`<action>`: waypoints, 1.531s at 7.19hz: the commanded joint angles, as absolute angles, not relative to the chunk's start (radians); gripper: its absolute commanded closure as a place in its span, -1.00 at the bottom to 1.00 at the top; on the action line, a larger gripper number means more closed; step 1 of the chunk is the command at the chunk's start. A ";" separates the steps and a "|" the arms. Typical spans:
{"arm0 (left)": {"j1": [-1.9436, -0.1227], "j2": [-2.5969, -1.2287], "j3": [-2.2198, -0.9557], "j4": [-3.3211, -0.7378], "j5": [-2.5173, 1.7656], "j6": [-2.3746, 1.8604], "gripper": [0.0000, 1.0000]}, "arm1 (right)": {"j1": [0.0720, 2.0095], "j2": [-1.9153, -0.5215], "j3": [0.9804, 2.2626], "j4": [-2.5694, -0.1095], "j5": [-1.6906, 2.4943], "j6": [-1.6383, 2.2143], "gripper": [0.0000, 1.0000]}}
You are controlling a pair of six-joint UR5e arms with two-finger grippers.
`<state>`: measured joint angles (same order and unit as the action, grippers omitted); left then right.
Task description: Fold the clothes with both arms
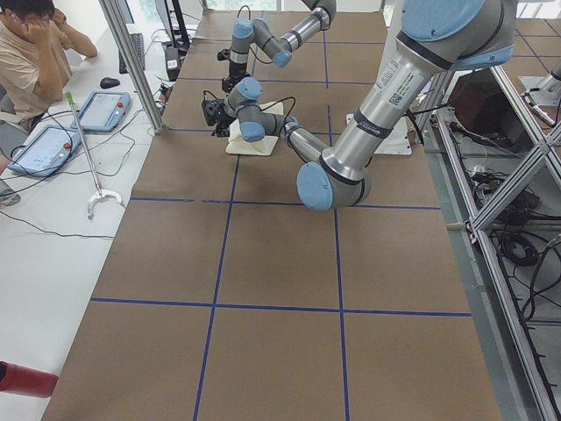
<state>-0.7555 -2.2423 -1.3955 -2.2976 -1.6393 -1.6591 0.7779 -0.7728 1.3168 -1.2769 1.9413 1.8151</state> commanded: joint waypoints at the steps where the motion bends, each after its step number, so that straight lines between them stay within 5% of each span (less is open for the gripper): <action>1: -0.753 -2.166 -1.471 -2.301 -1.702 -1.660 0.20 | 0.743 -0.772 1.333 -1.276 1.942 1.824 -0.95; 2: -0.741 -2.163 -1.470 -2.301 -1.704 -1.661 0.79 | 0.732 -0.770 1.332 -1.276 1.941 1.828 0.08; 3: -0.718 -2.142 -1.471 -2.313 -1.704 -1.660 1.00 | 0.709 -0.772 1.327 -1.275 1.939 1.839 0.99; 11: -0.546 -2.114 -1.488 -2.324 -1.707 -1.671 1.00 | 0.684 -0.770 1.232 -1.131 1.936 1.848 1.00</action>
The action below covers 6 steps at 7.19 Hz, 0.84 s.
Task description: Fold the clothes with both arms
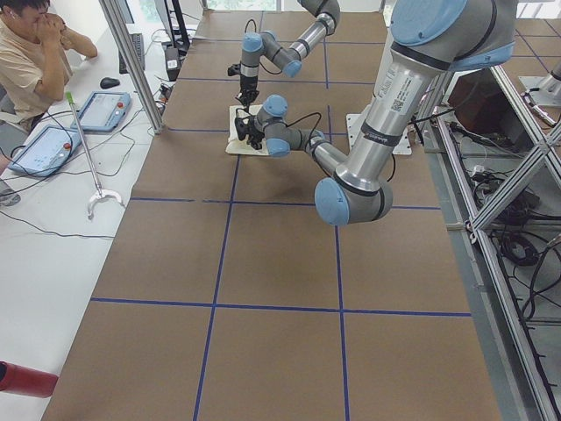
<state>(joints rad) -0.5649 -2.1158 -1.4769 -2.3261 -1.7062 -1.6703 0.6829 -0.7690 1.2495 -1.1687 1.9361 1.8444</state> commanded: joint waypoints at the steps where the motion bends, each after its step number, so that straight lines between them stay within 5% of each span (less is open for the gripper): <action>1: -0.540 -2.112 -1.521 -2.306 -1.741 -1.671 1.00 | 0.684 -0.770 1.230 -1.131 1.937 1.848 1.00; 3: -0.520 -2.056 -1.636 -2.223 -1.773 -1.666 1.00 | 0.684 -0.773 1.229 -1.129 1.937 1.848 1.00; 6: -0.465 -2.045 -1.631 -2.223 -1.767 -1.661 1.00 | 0.684 -0.773 1.229 -1.129 1.939 1.848 1.00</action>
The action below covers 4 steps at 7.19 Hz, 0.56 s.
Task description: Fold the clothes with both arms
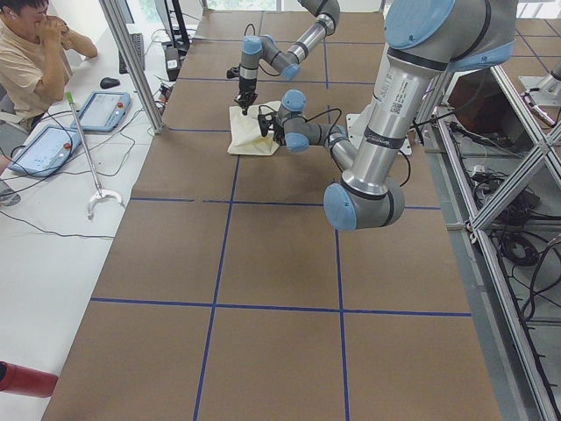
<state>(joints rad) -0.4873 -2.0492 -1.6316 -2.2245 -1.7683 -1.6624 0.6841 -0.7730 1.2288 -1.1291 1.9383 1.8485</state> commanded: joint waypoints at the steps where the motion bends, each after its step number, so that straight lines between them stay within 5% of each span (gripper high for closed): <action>1: -0.459 -2.045 -1.632 -2.221 -1.769 -1.661 1.00 | 0.684 -0.773 1.229 -1.129 1.939 1.851 1.00; 4: -0.459 -1.923 -1.733 -2.223 -1.776 -1.655 1.00 | 0.686 -0.773 1.232 -1.127 1.940 1.861 1.00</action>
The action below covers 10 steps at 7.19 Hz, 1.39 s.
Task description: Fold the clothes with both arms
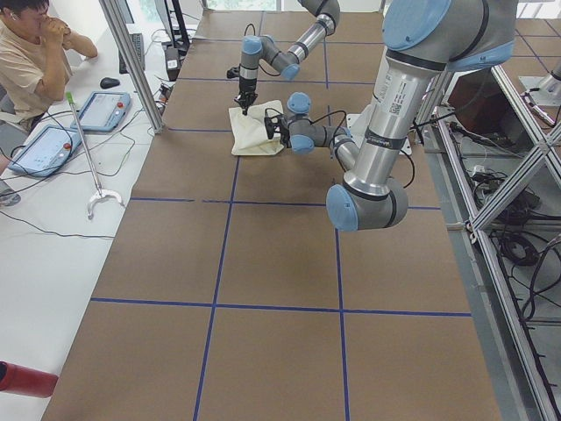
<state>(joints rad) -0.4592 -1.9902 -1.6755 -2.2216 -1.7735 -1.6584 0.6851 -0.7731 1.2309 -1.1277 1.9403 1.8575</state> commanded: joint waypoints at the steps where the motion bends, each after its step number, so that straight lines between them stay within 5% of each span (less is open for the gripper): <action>1: -0.459 -1.890 -1.773 -2.220 -1.776 -1.655 1.00 | 0.690 -0.773 1.238 -1.127 1.945 1.861 1.00; 4: -0.457 -1.957 -1.847 -2.139 -1.839 -1.628 1.00 | 0.736 -0.816 1.299 -1.131 2.015 1.855 1.00; 7: -0.457 -2.077 -1.743 -2.089 -1.809 -1.629 1.00 | 0.848 -0.959 1.428 -1.132 2.146 1.826 0.17; 9: -0.457 -2.129 -1.654 -2.097 -1.779 -1.625 1.00 | 0.851 -0.974 1.446 -1.134 2.141 1.825 -0.99; 10: -0.457 -2.129 -1.640 -2.100 -1.761 -1.623 1.00 | 0.850 -1.007 1.477 -1.134 2.134 1.825 -1.00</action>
